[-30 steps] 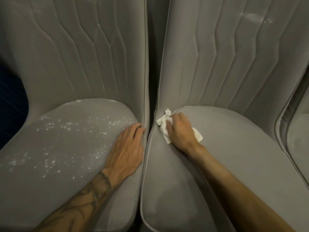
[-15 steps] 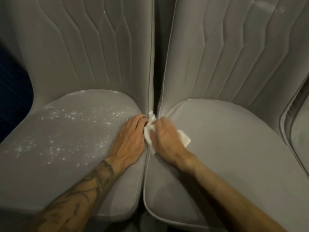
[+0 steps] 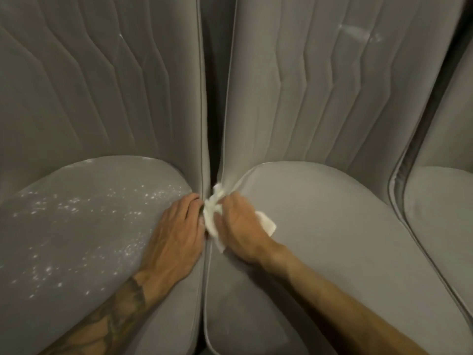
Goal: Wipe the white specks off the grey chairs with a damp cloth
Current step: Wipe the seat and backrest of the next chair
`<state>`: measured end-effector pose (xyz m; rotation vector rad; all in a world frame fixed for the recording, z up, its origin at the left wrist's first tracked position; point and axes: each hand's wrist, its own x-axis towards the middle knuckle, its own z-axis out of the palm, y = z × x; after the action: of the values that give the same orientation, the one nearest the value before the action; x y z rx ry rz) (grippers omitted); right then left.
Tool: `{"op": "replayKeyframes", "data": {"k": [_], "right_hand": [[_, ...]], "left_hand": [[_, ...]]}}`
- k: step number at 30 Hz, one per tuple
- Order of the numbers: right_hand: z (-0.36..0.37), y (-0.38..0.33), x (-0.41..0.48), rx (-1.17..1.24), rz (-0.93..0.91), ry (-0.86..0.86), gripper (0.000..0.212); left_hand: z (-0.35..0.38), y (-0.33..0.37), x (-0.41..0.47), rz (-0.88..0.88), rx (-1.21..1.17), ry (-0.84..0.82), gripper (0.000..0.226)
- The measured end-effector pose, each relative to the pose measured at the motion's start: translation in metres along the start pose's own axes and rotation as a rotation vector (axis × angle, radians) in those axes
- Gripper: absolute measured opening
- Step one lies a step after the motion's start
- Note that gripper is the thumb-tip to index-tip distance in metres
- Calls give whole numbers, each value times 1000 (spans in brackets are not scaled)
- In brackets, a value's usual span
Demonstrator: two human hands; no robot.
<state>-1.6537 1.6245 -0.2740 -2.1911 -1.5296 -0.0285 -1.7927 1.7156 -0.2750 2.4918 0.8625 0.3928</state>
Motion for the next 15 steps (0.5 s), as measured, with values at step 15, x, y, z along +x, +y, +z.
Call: {"op": "replayKeyframes", "data": {"k": [15], "right_hand": [[-17,-23,-43,-32,-238,-31,31]], "left_hand": [[-7,4,0,27,-42,-25,60]]}}
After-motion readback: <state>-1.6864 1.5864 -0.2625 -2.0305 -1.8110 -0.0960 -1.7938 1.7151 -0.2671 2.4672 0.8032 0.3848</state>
